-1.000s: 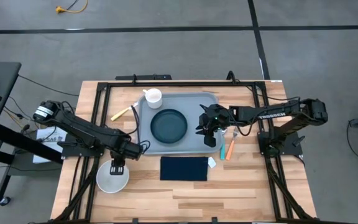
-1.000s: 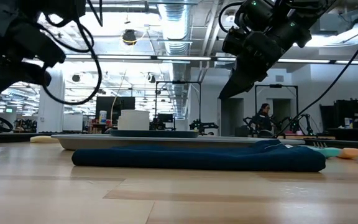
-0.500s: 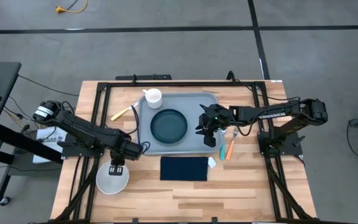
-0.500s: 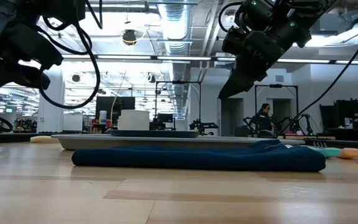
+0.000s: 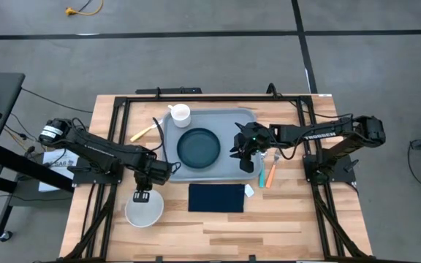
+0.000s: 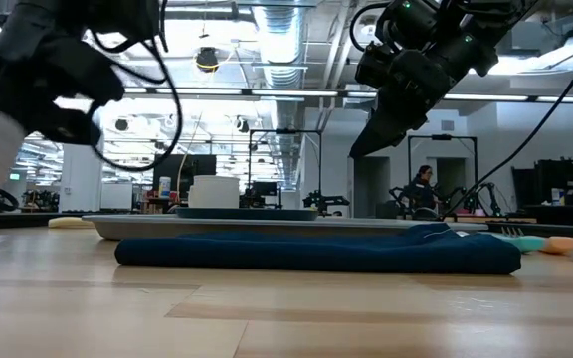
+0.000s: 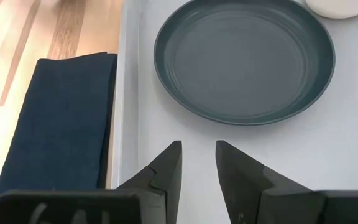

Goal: Set up tray
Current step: Put the white bowl on top of the black plate

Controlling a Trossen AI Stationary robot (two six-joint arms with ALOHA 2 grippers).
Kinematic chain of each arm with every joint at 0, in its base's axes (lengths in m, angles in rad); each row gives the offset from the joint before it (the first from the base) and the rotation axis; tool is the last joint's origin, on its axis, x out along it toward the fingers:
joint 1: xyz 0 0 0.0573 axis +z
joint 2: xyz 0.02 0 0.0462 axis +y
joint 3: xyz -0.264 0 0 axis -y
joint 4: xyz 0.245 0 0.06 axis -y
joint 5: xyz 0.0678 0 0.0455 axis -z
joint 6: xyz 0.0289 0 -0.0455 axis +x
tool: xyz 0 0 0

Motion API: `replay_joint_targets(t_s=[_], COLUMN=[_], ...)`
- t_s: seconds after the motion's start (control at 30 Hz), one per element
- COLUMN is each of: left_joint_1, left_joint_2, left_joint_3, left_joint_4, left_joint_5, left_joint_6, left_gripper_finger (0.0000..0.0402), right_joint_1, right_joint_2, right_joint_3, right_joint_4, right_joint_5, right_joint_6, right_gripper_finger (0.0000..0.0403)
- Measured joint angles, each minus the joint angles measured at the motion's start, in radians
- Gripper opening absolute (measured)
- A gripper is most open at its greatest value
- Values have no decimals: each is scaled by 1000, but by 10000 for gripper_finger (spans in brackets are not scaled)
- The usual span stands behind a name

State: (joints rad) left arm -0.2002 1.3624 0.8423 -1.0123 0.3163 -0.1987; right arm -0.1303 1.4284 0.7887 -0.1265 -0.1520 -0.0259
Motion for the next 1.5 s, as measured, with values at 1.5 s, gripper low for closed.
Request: replay_joint_targets(t_s=[1.5], left_joint_1=[634], left_joint_2=[556], left_joint_3=[885], left_joint_4=[-267], left_joint_5=[-264], left_joint_6=[196], left_gripper_finger=[4], right_joint_1=[-9], right_joint_2=[-36], right_joint_3=[0], right_joint_4=[-136], right_joint_5=[55], right_joint_6=[1], right_gripper_finger=[91])
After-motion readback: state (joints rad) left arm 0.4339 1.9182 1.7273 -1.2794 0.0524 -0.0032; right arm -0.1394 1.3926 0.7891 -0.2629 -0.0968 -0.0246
